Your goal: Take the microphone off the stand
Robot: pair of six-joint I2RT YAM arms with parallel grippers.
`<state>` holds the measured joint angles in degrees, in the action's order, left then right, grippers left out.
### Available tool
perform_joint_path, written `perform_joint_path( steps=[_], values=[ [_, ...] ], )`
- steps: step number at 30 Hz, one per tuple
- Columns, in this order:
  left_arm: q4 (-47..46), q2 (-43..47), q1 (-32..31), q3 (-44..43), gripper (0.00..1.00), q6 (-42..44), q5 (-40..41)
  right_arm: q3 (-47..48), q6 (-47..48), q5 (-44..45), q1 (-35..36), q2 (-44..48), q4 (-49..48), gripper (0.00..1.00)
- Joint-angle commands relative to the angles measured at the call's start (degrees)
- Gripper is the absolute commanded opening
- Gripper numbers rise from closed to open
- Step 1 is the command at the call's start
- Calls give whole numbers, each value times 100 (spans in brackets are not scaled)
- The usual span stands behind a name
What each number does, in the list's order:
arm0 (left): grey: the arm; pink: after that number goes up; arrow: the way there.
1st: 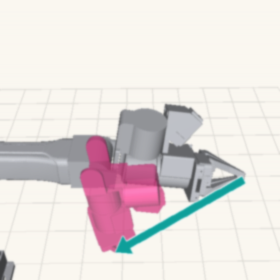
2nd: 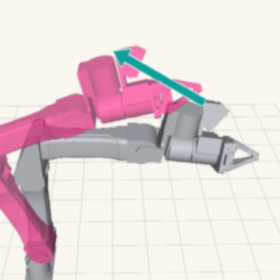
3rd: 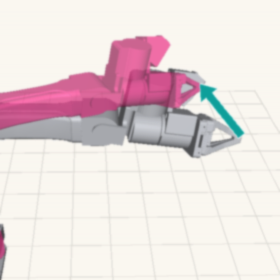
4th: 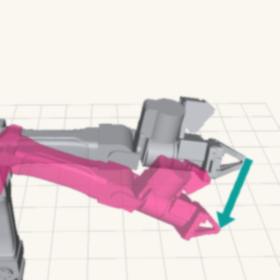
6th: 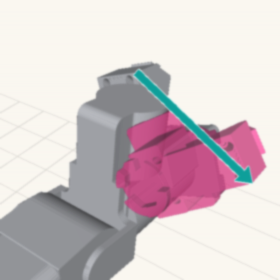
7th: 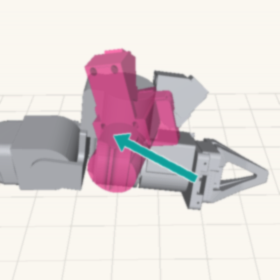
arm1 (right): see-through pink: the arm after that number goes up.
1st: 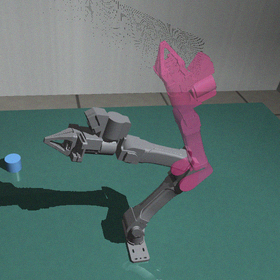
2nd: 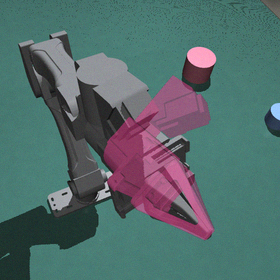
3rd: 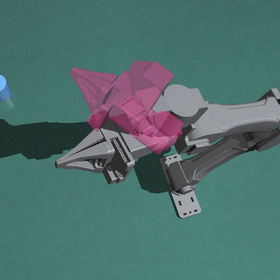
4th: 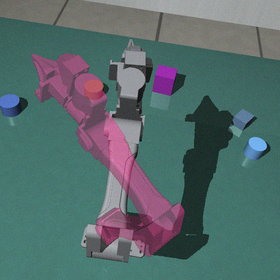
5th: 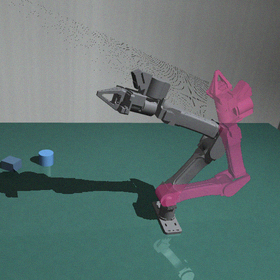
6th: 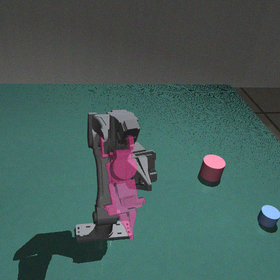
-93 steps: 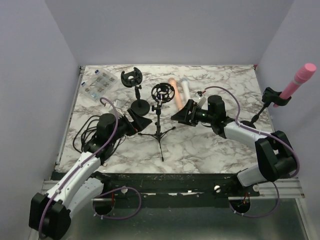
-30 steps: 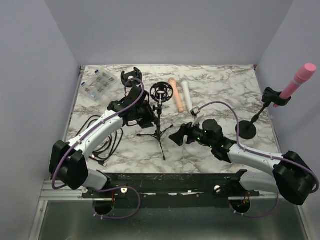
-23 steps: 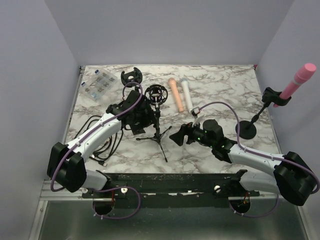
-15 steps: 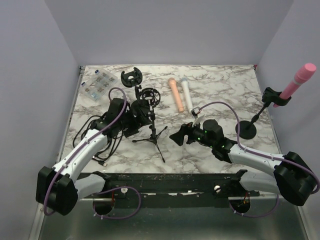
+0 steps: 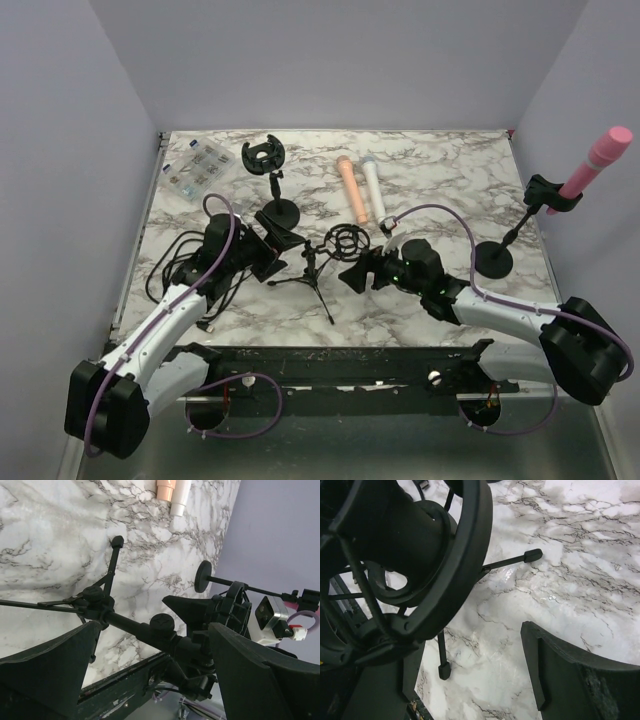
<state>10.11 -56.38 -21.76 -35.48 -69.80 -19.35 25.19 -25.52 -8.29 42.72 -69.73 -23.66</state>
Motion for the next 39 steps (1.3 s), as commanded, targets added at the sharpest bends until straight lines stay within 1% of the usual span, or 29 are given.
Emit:
perform_joint_path(
  steps=[1,5,10,14,18,22,27,29,32,35,39],
  values=[
    [225,412,16,171,96,-216,271,-22,82,178,29,30,1,84],
    [320,653,24,353,97,-91,496,-121,53,163,34,210,-83,84],
    [332,1073,31,265,99,584,764,-234,-31,190,35,509,-149,84],
    [510,1433,31,-122,99,1412,917,-66,-67,320,30,609,172,85],
    [584,1690,40,-579,99,2287,835,27,-63,117,35,664,300,86],
    [784,1659,40,-1215,98,3128,771,4,-158,-298,49,564,320,86],
    [815,1489,43,-1981,99,3944,839,-119,-172,-295,367,458,388,91],
    [790,1390,40,-2267,99,4176,912,-107,-183,-137,623,338,406,91],
    [681,1234,45,-2586,99,4430,1026,-42,-290,410,1031,15,422,91],
    [604,1110,40,-2806,99,4710,1014,18,-432,1360,1421,-330,505,86],
    [565,1099,40,-2724,99,5271,1087,53,-457,2096,1842,-635,490,78]
  ],
)
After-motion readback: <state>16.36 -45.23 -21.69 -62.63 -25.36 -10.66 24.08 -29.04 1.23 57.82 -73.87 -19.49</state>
